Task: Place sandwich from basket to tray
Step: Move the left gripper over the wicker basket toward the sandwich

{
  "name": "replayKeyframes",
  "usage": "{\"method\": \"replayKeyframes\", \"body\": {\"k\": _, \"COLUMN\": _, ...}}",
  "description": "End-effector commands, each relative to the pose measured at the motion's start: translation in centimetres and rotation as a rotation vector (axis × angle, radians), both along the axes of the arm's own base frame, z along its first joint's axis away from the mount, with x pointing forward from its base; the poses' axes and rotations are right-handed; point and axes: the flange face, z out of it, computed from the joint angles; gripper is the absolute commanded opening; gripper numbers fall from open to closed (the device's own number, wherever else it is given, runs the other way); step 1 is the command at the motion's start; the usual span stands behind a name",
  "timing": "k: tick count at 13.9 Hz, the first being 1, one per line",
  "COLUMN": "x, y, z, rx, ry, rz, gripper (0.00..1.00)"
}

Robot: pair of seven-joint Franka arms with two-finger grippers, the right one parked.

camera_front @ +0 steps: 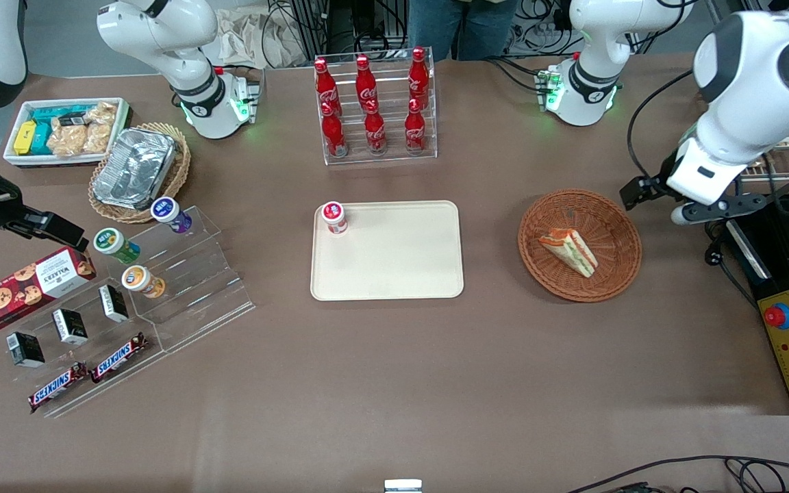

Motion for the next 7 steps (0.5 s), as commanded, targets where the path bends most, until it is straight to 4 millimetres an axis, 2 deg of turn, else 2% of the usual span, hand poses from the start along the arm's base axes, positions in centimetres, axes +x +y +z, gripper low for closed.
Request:
{"method": "replayKeyframes", "body": {"k": 1, "x": -0.5, "y": -1.2, "z": -2.9, "rx": -0.007, "ry": -0.023, "rz": 0.122, "gripper": 0.99}}
{"method": "replayKeyframes", "body": {"k": 3, "x": -0.6, "y": -1.7, "z": -6.1, "rx": -0.007, "ry": -0.015, "rz": 0.248, "gripper": 0.99}}
{"method": "replayKeyframes", "body": {"k": 5, "x": -0.7, "y": -3.1, "z": -9.4, "rx": -0.012, "ry": -0.026, "rz": 0.322, "gripper": 0.99}}
{"method": "replayKeyframes", "body": {"k": 7, "x": 0.0, "y": -3.8, "z": -10.9, "rx": -0.023, "ry": -0.044, "rz": 0.389, "gripper": 0.99}}
